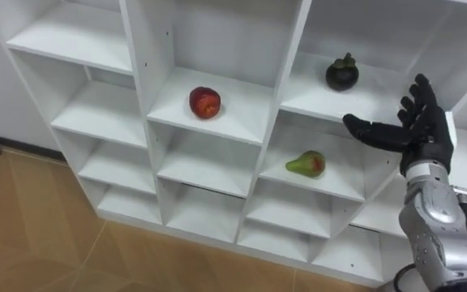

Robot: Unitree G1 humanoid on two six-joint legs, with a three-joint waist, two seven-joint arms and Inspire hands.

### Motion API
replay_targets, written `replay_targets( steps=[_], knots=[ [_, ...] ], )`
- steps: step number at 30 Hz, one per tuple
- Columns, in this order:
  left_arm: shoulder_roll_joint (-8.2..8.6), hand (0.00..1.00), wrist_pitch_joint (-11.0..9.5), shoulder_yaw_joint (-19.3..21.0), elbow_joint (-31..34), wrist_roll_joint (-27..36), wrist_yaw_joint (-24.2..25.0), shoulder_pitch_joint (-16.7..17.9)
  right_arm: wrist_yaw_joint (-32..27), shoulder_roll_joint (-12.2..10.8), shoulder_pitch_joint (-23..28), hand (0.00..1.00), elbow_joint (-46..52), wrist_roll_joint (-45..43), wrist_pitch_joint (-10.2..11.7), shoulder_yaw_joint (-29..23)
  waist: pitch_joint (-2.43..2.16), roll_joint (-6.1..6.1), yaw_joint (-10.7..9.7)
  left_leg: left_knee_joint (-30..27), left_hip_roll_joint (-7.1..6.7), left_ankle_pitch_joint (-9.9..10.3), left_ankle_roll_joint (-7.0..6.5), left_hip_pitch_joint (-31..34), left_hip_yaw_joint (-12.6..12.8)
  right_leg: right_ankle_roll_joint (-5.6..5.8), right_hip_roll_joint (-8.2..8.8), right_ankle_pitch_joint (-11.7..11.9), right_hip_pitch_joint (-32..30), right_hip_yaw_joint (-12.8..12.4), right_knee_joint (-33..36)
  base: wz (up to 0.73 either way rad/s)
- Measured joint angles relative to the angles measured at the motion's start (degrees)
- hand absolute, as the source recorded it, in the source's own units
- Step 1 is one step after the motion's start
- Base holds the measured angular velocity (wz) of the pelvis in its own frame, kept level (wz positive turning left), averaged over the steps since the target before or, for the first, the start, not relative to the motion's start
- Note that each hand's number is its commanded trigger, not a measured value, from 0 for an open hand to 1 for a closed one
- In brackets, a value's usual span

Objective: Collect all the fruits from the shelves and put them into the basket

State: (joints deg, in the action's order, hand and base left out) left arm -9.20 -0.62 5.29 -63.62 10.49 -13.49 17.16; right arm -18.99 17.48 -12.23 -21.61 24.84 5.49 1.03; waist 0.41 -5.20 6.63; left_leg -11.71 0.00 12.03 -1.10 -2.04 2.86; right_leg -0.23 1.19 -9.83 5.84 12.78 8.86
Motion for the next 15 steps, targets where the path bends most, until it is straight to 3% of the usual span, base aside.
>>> replay_targets(
  steps=[15],
  knots=[
    [-0.22,1.00,0.67,-1.02,0.03,-0.02,-1.33,-0.08,-2.11,0.48,-2.37,0.00,-0.02,1.88,0.00,0.28,0.15,-0.25,1.54,-0.03,-0.73,-0.27,-0.44,0.88,-1.22,0.05,0.67,-0.02,-0.24,1.24,-0.09,0.04]
  ],
)
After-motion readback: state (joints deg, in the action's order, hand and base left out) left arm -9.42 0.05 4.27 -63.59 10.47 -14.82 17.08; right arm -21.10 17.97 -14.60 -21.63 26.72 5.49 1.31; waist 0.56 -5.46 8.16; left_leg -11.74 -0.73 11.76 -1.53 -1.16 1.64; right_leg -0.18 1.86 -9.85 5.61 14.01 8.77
